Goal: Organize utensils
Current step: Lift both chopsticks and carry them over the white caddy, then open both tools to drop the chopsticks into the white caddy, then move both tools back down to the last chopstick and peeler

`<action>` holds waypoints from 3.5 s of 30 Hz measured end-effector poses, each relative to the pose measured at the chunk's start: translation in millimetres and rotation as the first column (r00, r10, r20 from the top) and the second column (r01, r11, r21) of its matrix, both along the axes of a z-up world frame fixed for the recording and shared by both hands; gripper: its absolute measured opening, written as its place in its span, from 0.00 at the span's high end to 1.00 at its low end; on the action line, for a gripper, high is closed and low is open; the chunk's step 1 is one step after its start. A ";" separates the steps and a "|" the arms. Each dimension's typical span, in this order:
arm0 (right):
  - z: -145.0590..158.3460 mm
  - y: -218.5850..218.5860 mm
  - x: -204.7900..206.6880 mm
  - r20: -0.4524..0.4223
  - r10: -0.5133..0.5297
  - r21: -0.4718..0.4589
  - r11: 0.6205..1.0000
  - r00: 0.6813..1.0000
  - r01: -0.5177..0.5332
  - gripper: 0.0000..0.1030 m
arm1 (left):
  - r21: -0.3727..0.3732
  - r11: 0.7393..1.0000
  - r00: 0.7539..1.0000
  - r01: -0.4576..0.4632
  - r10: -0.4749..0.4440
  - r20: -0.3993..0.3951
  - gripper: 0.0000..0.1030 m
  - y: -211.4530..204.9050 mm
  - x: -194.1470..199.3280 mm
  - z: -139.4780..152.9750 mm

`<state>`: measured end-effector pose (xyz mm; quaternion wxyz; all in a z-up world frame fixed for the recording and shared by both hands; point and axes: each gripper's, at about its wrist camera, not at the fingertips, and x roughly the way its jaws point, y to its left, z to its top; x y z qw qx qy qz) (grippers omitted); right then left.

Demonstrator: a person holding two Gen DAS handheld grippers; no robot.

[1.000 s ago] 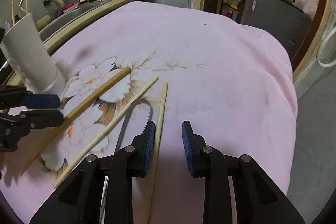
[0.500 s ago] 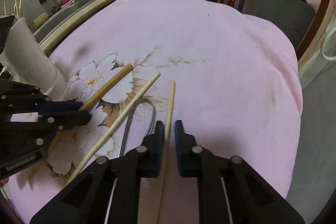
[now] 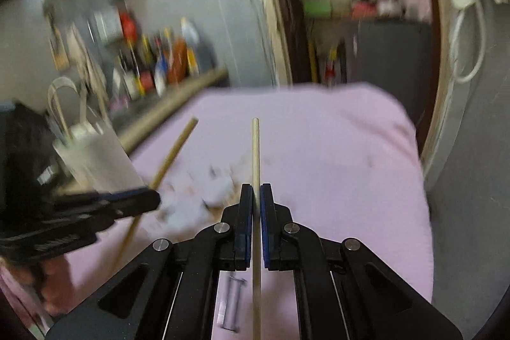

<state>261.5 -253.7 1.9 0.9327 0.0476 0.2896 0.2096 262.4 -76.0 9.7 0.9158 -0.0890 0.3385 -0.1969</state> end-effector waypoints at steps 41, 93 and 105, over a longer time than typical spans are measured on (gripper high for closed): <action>84.8 147.6 -3.5 0.624 -0.055 0.348 0.913 0.779 -0.214 0.97 | -0.396 0.803 0.637 -0.446 0.595 0.489 0.96 242.3 -34.6 104.8; 39.9 153.7 3.7 0.464 0.103 0.134 0.974 0.880 -0.185 0.79 | -0.192 0.867 0.793 -0.460 0.499 0.351 0.79 188.6 -36.4 44.6; 63.0 104.7 -24.0 0.521 0.018 0.152 0.982 0.853 -0.114 0.52 | -0.178 0.905 0.802 -0.386 0.424 0.421 0.35 151.5 -57.8 73.7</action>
